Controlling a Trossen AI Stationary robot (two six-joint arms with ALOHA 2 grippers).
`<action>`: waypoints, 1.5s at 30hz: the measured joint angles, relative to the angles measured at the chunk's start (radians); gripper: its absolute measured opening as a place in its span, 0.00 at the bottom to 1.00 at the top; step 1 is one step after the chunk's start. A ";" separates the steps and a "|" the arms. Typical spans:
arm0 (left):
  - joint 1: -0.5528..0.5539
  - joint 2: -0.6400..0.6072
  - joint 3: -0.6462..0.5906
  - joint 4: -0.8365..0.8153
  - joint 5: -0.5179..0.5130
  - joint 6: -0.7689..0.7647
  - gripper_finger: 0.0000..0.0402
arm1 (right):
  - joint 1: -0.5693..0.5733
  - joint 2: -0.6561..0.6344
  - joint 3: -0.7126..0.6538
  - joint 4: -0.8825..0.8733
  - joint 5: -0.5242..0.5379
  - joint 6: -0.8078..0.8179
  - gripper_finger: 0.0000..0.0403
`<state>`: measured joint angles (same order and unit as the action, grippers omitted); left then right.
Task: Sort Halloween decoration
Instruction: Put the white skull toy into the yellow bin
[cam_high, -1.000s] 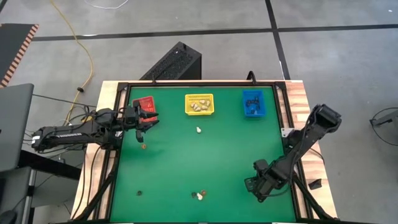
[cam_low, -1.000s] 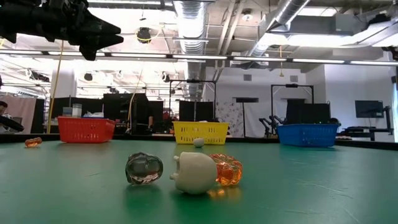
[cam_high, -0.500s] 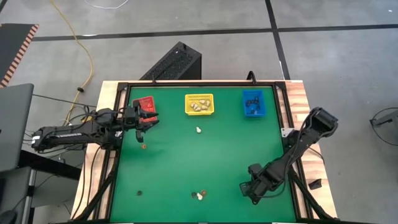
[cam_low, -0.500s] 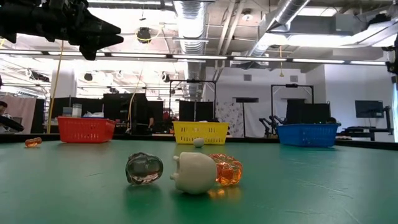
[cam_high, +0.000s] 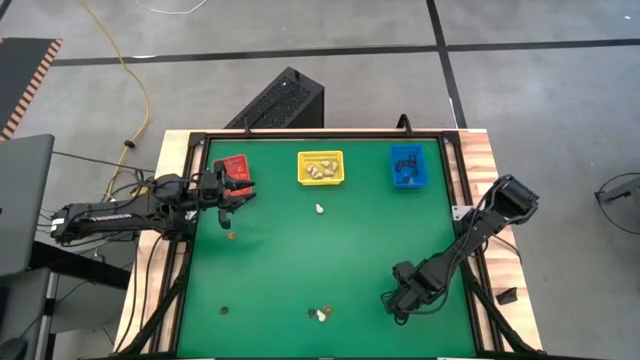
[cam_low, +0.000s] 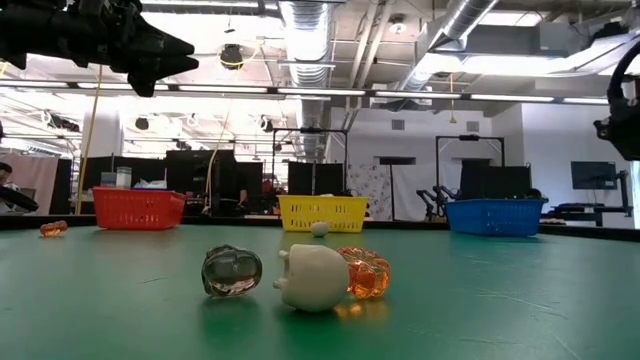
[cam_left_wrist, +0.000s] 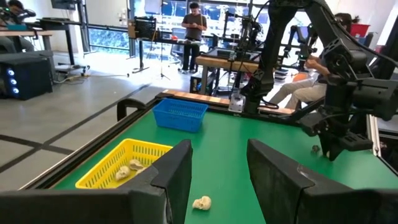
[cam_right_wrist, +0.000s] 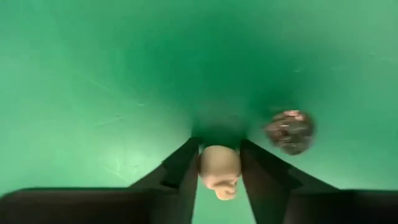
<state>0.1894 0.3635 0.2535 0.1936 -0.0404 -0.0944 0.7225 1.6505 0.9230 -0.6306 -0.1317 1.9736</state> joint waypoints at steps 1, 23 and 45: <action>0.000 0.000 0.000 0.000 0.000 0.000 0.35 | 0.000 0.000 0.000 0.013 -0.001 -0.007 0.33; 0.000 0.000 0.000 0.000 0.000 0.000 0.35 | -0.037 -0.002 0.119 0.064 -0.002 -0.162 0.27; 0.000 0.000 0.000 0.000 0.010 0.000 0.35 | 0.150 0.023 0.175 0.097 -0.013 0.228 0.62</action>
<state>0.1894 0.3637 0.2535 0.1936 -0.0304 -0.0940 0.8725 1.6733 1.0985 -0.5337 -0.1452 2.2017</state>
